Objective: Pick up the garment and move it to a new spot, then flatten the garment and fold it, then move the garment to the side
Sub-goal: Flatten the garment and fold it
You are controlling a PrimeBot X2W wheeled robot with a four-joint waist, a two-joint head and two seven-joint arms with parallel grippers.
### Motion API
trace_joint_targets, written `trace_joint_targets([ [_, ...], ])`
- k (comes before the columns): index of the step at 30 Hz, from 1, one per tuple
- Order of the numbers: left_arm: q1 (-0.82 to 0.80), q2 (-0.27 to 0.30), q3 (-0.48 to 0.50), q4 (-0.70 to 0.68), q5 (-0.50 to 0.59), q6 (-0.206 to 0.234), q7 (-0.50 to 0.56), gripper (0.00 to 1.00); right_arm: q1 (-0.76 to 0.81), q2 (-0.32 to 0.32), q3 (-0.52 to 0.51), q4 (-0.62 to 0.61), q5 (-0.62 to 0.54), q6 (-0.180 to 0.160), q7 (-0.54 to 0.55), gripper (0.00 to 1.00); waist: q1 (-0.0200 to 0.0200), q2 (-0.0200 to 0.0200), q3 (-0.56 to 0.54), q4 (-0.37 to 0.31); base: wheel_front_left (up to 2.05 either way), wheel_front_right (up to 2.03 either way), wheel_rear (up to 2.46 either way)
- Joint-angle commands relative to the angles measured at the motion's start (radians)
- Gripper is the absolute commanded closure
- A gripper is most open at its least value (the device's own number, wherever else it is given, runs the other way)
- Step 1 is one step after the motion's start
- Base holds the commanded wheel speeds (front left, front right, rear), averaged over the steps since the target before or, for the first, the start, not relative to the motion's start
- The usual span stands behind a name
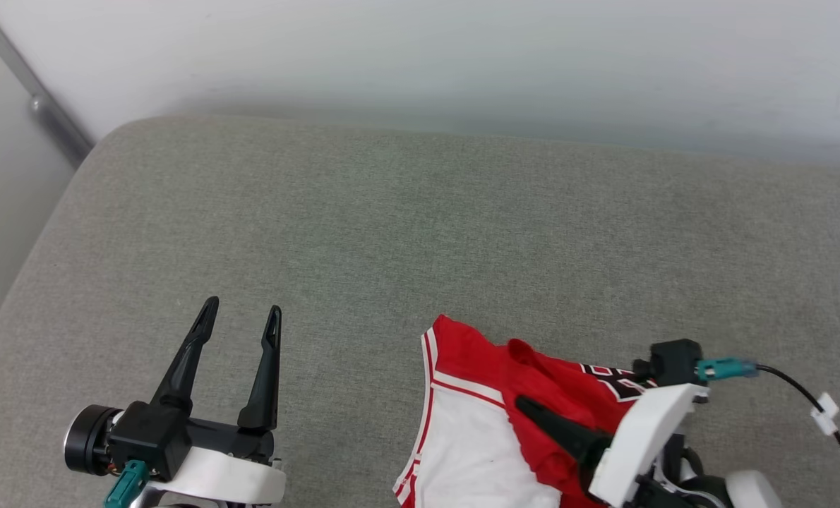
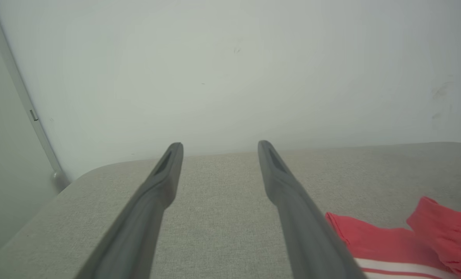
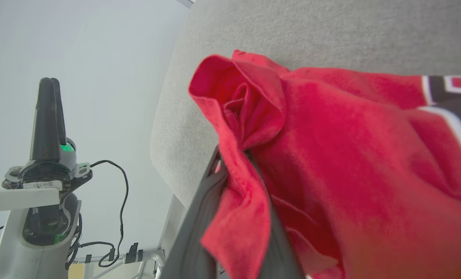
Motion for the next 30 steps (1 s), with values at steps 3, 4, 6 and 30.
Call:
trace_joint_targets([
  [3,-0.003,0.0,0.0,0.002,-0.005,-0.001,-0.002,0.0,-0.038,0.001,0.039,0.042,0.008,0.0,-0.032,1.0,0.0,0.0,-0.002,0.01,0.0,0.0,0.0],
  [4,-0.003,0.0,0.0,0.002,-0.006,-0.001,-0.002,0.0,-0.049,0.001,0.052,0.057,0.007,0.0,-0.042,1.0,0.0,0.0,-0.003,0.013,0.0,0.0,0.0],
  [6,-0.003,0.0,-0.002,0.004,-0.007,-0.001,-0.002,0.0,-0.068,0.001,0.076,0.088,0.012,0.0,-0.06,1.0,0.0,0.0,-0.004,0.017,0.0,0.0,0.0],
  [30,-0.012,-0.005,0.012,0.001,-0.022,-0.001,-0.002,0.0,-0.236,-0.135,-0.021,-0.068,-0.529,0.0,-0.277,0.0,0.0,0.0,-0.003,-0.03,0.0,0.0,0.0],
])
